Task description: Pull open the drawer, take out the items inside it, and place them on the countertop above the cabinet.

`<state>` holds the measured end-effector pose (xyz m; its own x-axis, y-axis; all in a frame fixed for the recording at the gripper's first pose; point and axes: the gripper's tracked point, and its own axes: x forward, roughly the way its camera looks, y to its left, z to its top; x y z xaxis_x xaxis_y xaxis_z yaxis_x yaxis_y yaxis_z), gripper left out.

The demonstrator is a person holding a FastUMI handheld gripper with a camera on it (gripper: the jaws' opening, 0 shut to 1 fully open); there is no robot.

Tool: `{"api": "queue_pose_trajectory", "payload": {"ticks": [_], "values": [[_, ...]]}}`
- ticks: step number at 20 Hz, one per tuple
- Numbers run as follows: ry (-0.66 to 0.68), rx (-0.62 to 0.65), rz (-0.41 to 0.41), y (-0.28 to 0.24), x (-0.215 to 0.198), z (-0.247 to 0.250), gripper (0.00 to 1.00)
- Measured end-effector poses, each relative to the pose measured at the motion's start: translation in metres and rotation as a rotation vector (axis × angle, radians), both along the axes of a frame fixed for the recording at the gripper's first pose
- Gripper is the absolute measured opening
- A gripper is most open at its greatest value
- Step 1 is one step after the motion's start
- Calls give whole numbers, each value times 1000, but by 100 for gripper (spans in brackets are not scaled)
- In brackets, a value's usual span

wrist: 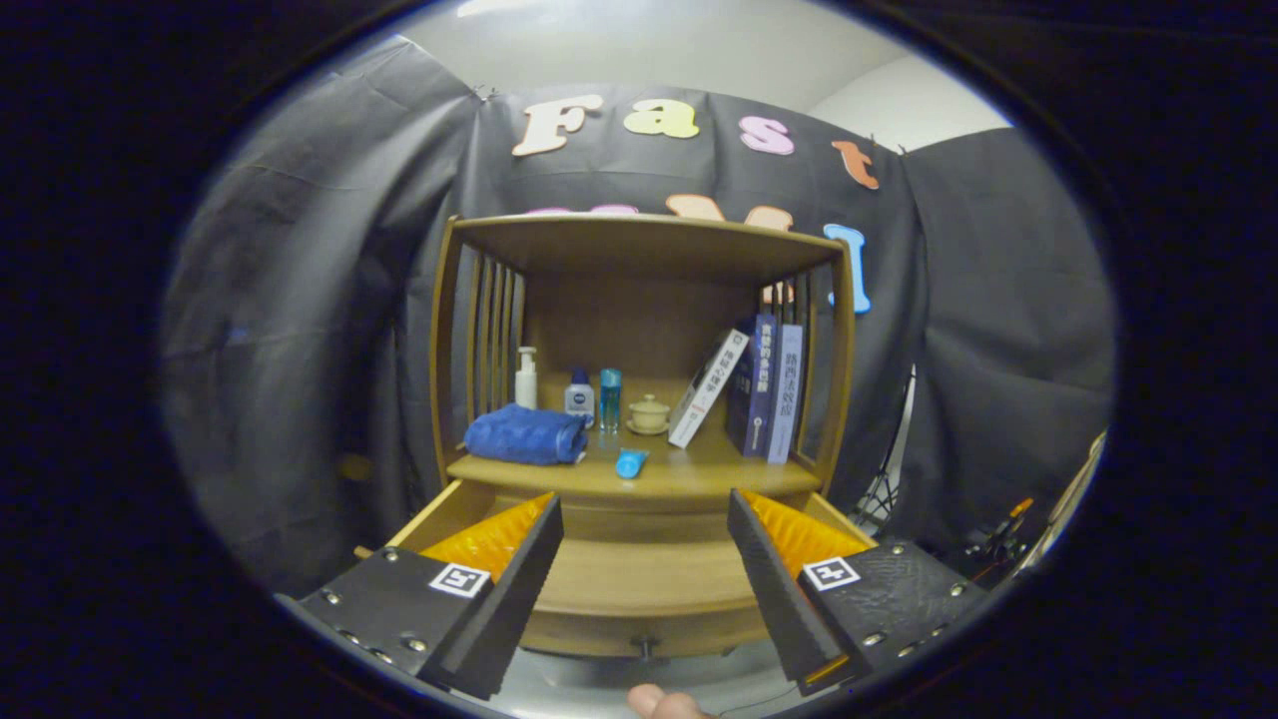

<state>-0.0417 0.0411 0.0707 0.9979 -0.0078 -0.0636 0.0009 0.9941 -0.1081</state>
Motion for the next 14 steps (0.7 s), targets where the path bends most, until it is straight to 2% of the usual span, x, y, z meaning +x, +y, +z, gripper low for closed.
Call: {"api": "queue_pose_trajectory", "payload": {"ticks": [6,11,14], "values": [[111,69,25,8,-18,-94,98],[167,84,59,18,-16,-142,98],[159,76,69,24,0,-150,99]]}}
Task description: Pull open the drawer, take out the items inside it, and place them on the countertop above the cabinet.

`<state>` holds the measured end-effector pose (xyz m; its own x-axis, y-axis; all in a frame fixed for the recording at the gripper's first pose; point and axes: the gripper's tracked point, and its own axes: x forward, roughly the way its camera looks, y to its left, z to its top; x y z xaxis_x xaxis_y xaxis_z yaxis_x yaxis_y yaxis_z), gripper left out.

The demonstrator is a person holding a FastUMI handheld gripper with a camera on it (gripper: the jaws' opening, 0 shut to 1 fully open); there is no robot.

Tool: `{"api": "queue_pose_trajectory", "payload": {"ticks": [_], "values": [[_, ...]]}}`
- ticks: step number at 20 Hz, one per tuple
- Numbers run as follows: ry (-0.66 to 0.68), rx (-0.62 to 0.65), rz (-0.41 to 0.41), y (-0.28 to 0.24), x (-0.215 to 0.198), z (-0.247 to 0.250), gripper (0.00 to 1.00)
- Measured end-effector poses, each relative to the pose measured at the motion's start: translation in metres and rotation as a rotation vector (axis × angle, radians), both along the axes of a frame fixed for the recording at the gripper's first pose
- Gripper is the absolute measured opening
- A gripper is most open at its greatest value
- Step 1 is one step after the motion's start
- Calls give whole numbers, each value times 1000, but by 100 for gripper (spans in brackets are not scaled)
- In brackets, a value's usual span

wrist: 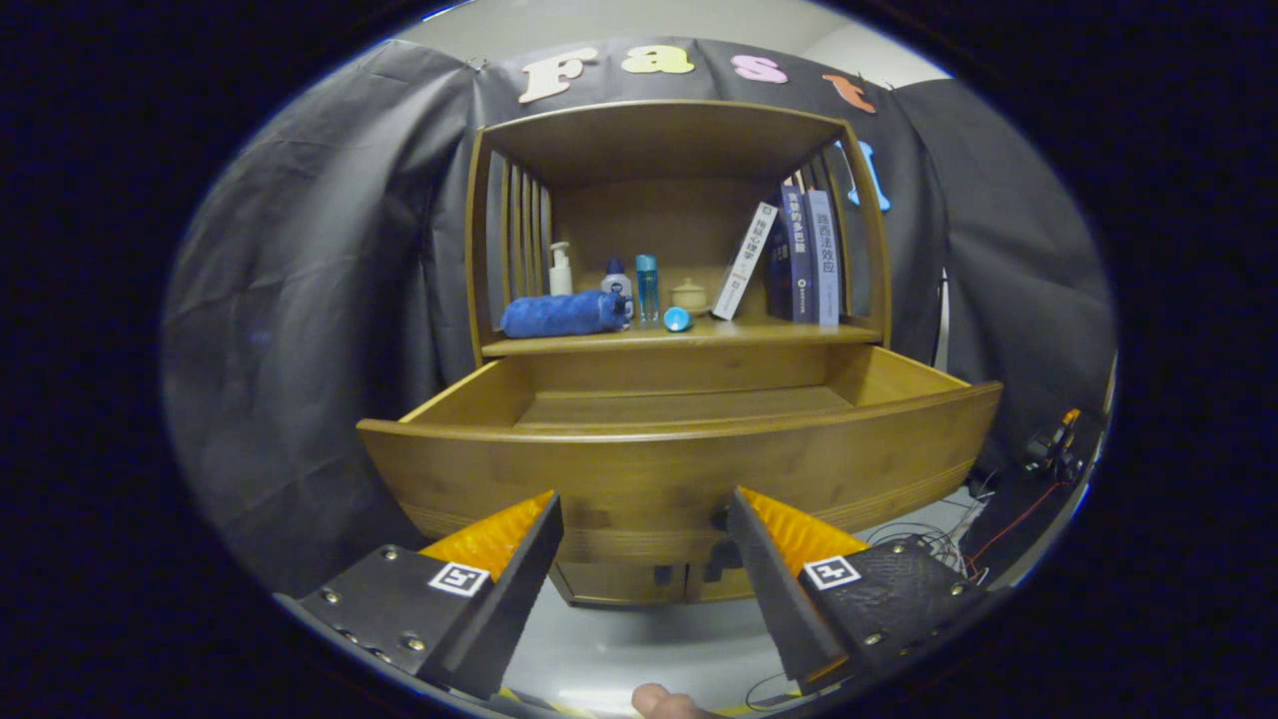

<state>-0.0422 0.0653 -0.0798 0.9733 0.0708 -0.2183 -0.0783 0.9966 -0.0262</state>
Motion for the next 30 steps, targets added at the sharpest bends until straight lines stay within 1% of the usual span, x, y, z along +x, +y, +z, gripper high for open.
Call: {"api": "queue_pose_trajectory", "payload": {"ticks": [1,3,5,7,11,17,22,24,25,26,30], "values": [[-3,-10,2,1,7,-3,99],[12,-26,-21,-2,18,-13,99],[-29,-31,-37,-4,21,-14,99],[-59,-73,-35,-2,24,-13,98],[-59,-83,-69,6,37,-16,99],[-24,-181,-76,13,67,-26,99],[-33,-177,-86,18,88,-23,99],[-75,-188,-81,22,99,-15,99],[-60,-184,-82,21,103,-22,99],[-89,-183,-75,23,107,-16,99],[-69,-177,-75,22,127,-18,99]]}}
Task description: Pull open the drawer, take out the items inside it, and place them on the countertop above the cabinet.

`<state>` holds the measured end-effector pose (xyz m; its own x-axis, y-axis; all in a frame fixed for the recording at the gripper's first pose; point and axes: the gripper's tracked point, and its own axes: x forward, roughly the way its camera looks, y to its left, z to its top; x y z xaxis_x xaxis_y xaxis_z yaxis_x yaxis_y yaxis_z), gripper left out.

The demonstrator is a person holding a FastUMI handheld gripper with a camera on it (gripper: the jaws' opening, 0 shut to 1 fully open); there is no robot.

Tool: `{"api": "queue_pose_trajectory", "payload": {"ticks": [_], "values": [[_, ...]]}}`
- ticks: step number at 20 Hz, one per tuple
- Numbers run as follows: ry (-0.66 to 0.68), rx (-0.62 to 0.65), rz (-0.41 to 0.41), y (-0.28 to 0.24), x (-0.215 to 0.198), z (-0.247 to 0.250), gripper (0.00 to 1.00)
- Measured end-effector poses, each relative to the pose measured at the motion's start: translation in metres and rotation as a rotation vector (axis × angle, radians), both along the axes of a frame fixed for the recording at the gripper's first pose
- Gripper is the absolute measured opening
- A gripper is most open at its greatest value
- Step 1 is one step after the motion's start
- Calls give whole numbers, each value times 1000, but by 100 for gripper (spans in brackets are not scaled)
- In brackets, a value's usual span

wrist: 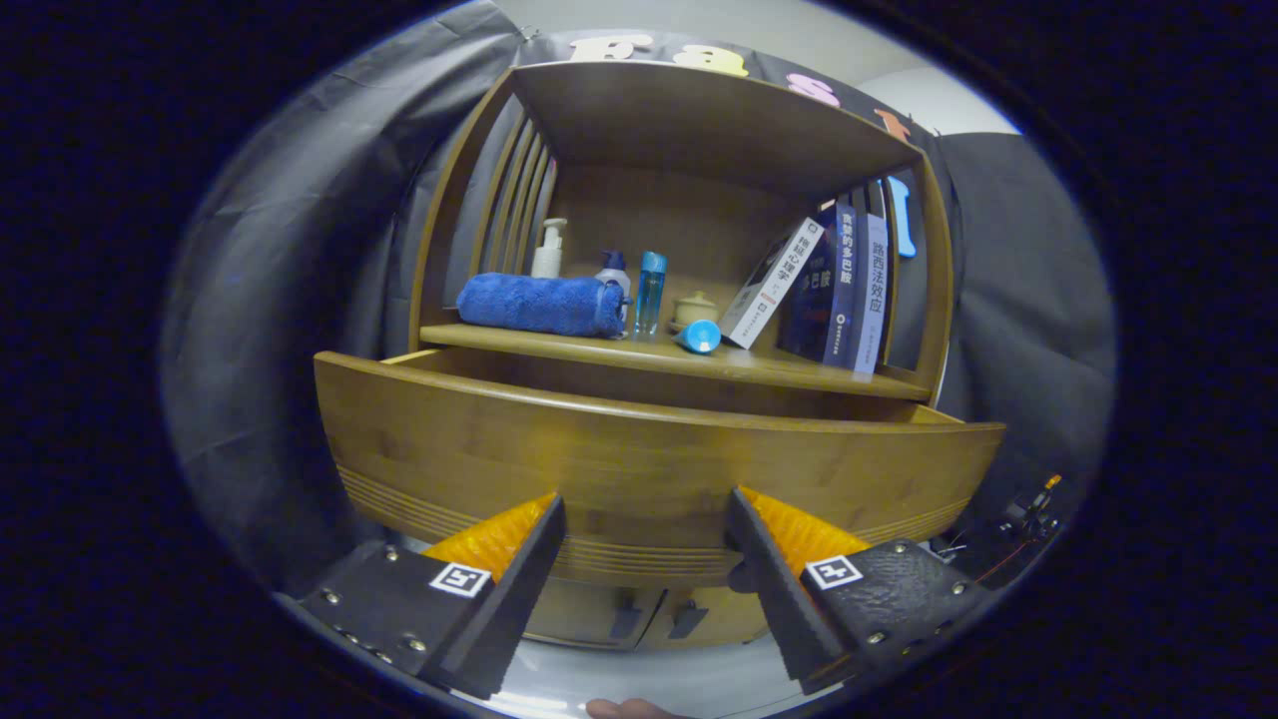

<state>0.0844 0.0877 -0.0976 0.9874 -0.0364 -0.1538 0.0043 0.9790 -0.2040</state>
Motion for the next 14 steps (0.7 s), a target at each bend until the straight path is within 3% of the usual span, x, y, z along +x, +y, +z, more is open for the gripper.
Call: {"api": "queue_pose_trajectory", "payload": {"ticks": [14], "values": [[35,25,1,5,84,-1,99]]}}
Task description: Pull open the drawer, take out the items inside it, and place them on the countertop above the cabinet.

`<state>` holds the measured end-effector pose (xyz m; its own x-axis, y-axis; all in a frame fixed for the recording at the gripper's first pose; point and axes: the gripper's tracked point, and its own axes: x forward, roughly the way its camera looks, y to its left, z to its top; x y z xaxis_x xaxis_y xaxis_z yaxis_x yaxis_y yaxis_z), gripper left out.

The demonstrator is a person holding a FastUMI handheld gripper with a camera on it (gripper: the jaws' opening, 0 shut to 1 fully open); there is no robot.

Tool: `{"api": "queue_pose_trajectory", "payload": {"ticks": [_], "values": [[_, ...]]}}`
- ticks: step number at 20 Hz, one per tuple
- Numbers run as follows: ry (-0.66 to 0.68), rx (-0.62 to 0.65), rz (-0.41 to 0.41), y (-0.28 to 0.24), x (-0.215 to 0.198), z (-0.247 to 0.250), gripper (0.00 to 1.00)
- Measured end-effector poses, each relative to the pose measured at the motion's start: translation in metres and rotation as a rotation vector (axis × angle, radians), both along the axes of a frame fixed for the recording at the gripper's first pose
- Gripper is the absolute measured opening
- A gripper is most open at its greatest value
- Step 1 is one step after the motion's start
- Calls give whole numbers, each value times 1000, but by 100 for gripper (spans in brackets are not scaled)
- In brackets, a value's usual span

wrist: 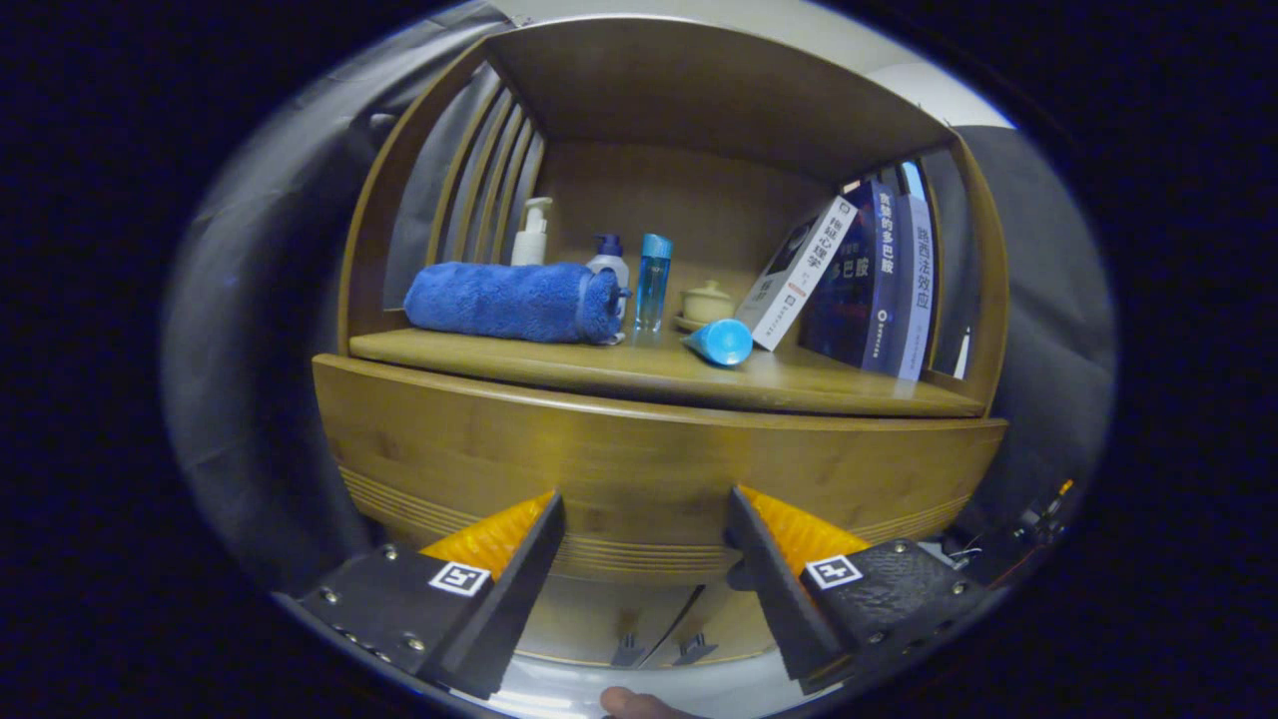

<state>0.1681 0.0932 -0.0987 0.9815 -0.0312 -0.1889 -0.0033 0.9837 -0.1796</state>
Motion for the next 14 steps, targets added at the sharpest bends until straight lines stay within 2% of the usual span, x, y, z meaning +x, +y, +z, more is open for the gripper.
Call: {"api": "queue_pose_trajectory", "payload": {"ticks": [3,6,14], "values": [[6,28,7,1,6,2,99],[-15,62,17,3,-12,19,99],[-158,84,27,-7,-98,131,99]]}}
